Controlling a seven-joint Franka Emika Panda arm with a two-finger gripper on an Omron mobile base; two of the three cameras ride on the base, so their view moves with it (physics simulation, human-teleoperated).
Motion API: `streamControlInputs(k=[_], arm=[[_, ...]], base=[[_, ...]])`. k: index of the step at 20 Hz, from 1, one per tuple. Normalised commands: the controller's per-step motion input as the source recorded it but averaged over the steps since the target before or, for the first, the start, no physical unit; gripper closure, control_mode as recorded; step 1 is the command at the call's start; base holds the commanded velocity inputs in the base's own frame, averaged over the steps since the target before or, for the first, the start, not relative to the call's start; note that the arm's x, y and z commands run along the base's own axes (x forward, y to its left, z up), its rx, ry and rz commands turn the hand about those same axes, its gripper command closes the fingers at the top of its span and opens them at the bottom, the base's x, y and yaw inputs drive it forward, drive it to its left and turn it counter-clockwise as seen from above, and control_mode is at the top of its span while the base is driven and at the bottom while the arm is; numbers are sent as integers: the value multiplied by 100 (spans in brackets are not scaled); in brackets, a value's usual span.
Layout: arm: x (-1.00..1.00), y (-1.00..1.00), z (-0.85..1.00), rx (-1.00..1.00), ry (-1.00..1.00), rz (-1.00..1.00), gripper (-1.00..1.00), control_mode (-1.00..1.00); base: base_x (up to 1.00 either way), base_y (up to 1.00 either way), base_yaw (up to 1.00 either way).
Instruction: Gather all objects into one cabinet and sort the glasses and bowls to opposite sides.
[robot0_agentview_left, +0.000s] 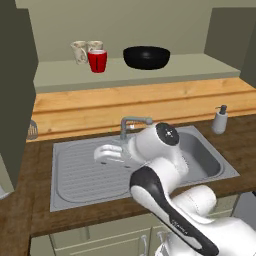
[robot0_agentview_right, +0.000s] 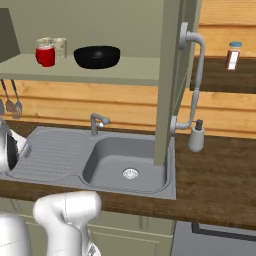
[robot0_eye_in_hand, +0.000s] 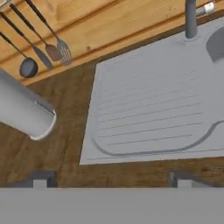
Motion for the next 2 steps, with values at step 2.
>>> streamControlInputs(k=[2], arm=[[-100,-9,-71,0,91,0,-100,-100]], base=[[0,0,0]])
